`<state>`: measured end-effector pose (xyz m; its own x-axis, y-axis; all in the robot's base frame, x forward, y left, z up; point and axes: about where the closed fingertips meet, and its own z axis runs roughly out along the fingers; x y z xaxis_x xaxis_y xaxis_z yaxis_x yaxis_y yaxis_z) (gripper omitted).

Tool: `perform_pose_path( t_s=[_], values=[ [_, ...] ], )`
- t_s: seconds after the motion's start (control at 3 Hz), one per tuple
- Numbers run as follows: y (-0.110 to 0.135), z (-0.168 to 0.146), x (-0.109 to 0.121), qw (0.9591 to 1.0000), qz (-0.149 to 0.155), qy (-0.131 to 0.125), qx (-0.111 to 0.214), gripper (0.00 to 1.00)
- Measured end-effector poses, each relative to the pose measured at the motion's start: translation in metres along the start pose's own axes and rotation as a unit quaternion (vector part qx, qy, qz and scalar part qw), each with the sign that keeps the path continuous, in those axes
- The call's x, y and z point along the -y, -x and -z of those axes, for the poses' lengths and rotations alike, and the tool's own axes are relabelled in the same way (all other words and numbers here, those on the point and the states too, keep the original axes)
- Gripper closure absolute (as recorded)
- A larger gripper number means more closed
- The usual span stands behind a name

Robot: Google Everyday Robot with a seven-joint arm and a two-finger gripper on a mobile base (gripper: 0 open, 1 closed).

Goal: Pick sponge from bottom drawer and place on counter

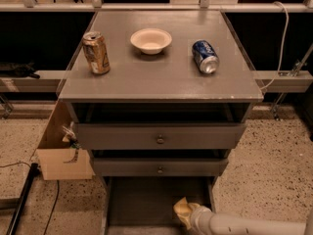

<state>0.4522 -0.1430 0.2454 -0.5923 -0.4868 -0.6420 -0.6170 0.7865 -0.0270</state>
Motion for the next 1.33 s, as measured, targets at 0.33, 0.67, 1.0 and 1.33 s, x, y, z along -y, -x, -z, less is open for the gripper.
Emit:
perform_pose_path(
  t_s=[0.33,0.67,1.0,1.33],
  values=[
    [0.039,0.023,-0.007,0.9987,0.04,0.021,0.024,1.0],
    [0.08,0.068,-0.005,0.9956,0.076,0.009,0.054,1.0],
    [0.115,0.111,0.006,0.9923,0.095,-0.008,0.079,1.0],
    [0.142,0.16,0.021,0.9879,0.104,-0.034,0.109,1.0]
  ],
)
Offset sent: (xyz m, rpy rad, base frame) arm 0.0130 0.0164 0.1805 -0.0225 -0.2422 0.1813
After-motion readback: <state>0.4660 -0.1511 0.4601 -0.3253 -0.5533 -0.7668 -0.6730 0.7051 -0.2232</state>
